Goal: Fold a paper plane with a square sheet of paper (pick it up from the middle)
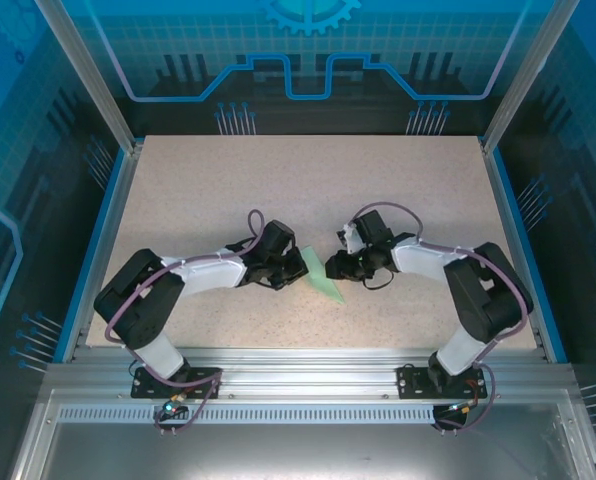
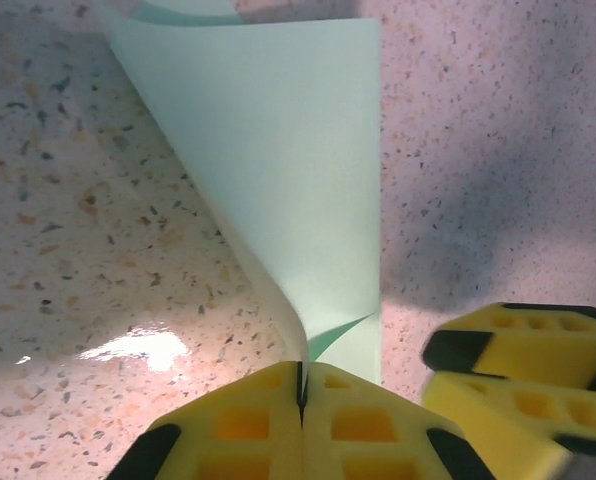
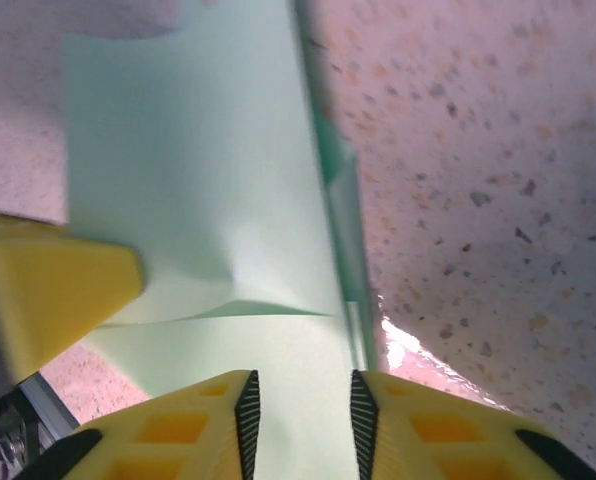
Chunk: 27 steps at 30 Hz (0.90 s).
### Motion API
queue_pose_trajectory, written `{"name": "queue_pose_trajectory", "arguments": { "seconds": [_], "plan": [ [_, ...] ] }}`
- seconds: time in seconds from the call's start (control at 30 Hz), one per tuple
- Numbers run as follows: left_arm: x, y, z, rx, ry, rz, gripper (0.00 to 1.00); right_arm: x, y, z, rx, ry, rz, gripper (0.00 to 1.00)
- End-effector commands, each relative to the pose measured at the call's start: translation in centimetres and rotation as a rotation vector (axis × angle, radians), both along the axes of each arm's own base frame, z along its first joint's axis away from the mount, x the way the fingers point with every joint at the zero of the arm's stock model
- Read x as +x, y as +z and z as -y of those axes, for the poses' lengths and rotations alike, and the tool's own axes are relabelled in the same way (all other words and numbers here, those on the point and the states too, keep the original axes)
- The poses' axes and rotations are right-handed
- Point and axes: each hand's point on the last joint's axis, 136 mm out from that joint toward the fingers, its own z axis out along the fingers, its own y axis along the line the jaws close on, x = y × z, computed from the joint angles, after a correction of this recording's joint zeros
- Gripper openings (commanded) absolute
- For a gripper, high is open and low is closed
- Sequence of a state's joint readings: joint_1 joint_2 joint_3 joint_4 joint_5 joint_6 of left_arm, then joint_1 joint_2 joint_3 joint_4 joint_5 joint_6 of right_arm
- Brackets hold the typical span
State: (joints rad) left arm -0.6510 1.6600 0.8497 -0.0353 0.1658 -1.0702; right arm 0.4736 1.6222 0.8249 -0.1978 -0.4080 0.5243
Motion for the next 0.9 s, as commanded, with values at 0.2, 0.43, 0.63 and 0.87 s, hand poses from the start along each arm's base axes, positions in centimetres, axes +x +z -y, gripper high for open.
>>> {"name": "queue_pose_trajectory", "arguments": {
  "seconds": [0.2, 0.43, 0.63, 0.87],
  "plan": [
    [-0.3, -0.4, 0.6, -0.053, -0.058, -0.105, 0.03, -0.8, 2.5, 0.8, -0.038, 0.121, 0.243, 0.47],
    [0.0, 0.0, 0.6, -0.067, -0.070, -0.113, 0.04, -3.1, 1.9, -1.5, -0.122, 0.267, 0.422, 0.49],
    [0.2, 0.2, 0.6, -0.063, -0.081, -0.113, 0.04, -3.9, 1.6, -2.7, -0.184, 0.337, 0.525, 0.48],
    [0.3, 0.2, 0.8, -0.065, -0.083, -0.116, 0.04, -5.0, 0.6, -3.0, -0.256, 0.401, 0.509, 0.46]
  ]
}}
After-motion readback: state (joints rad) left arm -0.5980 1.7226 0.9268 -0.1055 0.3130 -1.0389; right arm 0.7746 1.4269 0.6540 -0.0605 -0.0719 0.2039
